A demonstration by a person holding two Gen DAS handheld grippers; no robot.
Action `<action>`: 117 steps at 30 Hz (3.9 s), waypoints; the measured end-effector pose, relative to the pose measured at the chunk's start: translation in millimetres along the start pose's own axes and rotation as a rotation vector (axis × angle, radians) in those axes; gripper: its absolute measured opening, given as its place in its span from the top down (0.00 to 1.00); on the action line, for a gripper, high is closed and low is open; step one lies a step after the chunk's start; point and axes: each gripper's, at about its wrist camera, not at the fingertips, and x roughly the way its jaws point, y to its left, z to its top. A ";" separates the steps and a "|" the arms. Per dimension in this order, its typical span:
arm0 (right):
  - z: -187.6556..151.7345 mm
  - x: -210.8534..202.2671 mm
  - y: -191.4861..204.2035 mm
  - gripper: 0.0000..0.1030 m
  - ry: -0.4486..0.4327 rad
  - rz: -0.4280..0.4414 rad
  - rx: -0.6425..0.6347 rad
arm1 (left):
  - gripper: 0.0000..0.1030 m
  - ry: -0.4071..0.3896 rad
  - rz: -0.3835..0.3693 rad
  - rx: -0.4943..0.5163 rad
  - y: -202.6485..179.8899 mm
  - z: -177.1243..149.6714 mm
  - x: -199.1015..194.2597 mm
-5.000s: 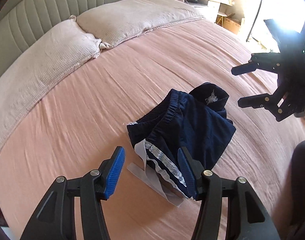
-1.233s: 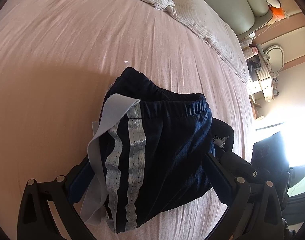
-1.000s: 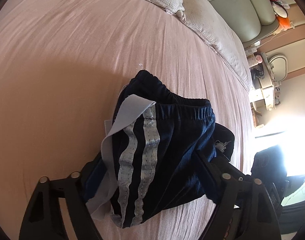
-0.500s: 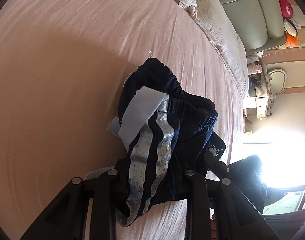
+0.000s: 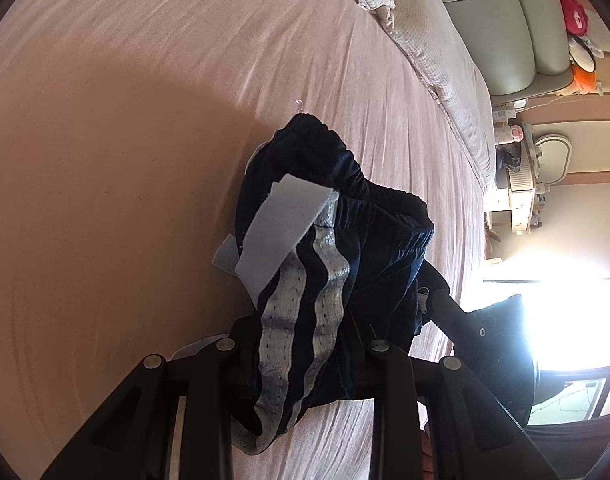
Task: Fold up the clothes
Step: 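Lift the folded shorts off the sheet with both grippers, then carry the shorts with both grippers over the pile of white clothes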
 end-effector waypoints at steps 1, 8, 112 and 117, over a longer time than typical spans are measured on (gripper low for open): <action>-2.3 -2.1 -2.9 0.50 -0.015 -0.028 0.009 | 0.76 -0.006 0.005 0.003 -0.6 -1.3 -0.4; -7.7 -11.4 -18.2 0.81 -0.070 -0.042 0.082 | 0.76 -0.002 0.003 0.011 -4.2 -5.4 -1.5; -308.2 226.1 348.2 0.81 0.262 -0.047 -0.997 | 0.89 -0.633 0.094 -0.061 207.7 -57.2 -393.0; -326.7 248.9 356.3 0.81 0.291 -0.028 -1.023 | 0.89 -0.639 0.117 -0.065 227.1 -57.8 -411.4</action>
